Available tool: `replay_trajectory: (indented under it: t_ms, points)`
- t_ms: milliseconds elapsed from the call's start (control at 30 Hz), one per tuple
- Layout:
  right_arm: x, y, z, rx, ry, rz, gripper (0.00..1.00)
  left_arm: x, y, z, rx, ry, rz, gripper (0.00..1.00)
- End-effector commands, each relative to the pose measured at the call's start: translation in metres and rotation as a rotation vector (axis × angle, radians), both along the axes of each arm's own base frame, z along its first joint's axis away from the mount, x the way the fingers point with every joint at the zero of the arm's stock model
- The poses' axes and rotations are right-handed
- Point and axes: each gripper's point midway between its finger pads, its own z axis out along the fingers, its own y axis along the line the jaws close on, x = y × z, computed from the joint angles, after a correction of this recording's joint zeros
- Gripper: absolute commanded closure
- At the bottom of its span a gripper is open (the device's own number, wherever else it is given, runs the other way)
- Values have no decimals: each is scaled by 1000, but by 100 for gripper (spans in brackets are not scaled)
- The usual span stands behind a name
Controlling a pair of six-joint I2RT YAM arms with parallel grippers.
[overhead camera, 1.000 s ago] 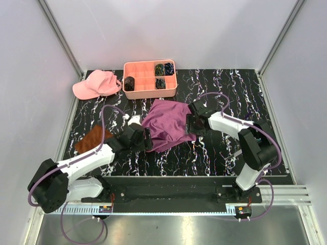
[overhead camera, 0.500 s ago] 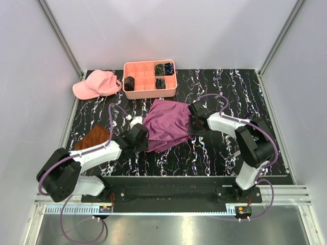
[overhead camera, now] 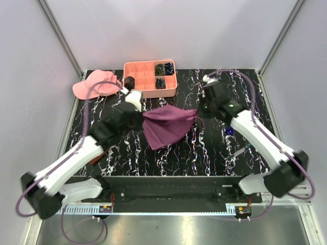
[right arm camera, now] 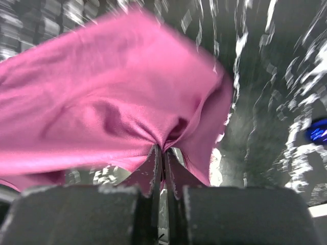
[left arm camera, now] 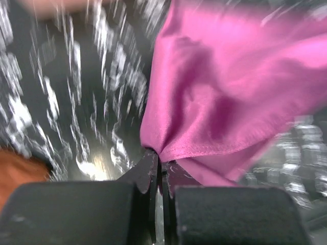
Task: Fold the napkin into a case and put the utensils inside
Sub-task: Pick up the crumpled napkin from the center of the board, then flatten out the crumpled napkin at the center of the board.
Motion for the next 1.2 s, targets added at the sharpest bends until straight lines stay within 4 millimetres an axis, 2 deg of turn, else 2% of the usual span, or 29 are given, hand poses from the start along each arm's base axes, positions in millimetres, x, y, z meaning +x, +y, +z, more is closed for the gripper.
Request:
replay_trajectory:
  t_ms: [0,67,100,133,167,200,233,267,300,333,367,400,433,467,567,600,667,733,767,833,867,933,967,1000,1067,1100,1133,1167]
  points:
    - [-36,-28,74,-36,-104,76,94,-41,1,121,-63,-257,-295,100]
    - [-57,-35,103,2,-134,90,94,-62,2,144,-82,-292,-392,100]
    - [-63,-36,110,23,-148,92,94,-79,2,171,-119,-354,-463,100]
    - [-77,-39,125,74,-189,99,94,-87,4,177,-126,-364,-486,100]
    - [-83,-38,122,113,-186,84,93,-93,8,184,-136,-380,-492,100]
    - [-88,-38,122,137,-193,84,88,-99,10,193,-164,-388,-494,100]
    - [-98,-34,123,182,-198,115,87,-101,10,194,-179,-374,-486,100]
    - [-100,-31,108,190,-168,115,85,-100,8,194,-195,-357,-477,100]
    - [-100,-30,102,194,-157,112,85,-98,1,188,-224,-306,-470,100]
    - [-97,-33,85,174,-129,84,84,-97,-4,183,-234,-276,-475,100]
    - [-93,-32,81,182,-130,66,81,-94,-9,177,-234,-250,-475,100]
    - [-88,-31,75,176,-122,51,80,-82,-12,163,-212,-204,-434,100]
    - [-85,-30,65,164,-105,49,85,-75,-12,155,-195,-185,-411,100]
    - [-78,-26,65,176,-123,45,100,-69,-12,148,-183,-166,-391,100]
    - [-66,-17,55,193,-104,32,100,-51,-15,119,-189,-68,-379,100]
    - [-64,-11,49,200,-86,55,93,-48,-14,115,-206,-40,-385,100]
    - [-72,14,45,271,-60,192,50,-44,-16,102,-211,-4,-398,100]
    - [-88,37,30,346,-9,350,40,-42,-19,98,-233,9,-420,100]
    - [-84,48,33,382,-50,394,33,-40,-19,91,-230,30,-421,100]
    - [-100,71,17,378,-41,500,25,-38,-20,87,-247,50,-423,100]
    - [-98,82,18,378,-86,529,17,-36,-21,84,-252,67,-417,100]
    - [-100,98,-3,320,-95,542,12,-34,-22,82,-266,84,-416,100]
    - [-95,107,-2,332,-128,553,11,-33,-24,82,-273,88,-416,100]
    - [-92,115,-17,309,-111,552,9,-32,-23,83,-276,88,-414,100]
    - [-93,135,-22,278,-149,591,8,-29,-22,84,-279,89,-402,100]
    - [-89,140,-41,212,-138,581,7,-28,-21,85,-280,86,-396,100]
    - [-98,159,-38,187,-170,637,7,-27,-19,86,-285,84,-391,100]
    - [-98,167,-54,147,-156,641,7,-27,-19,88,-296,87,-395,100]
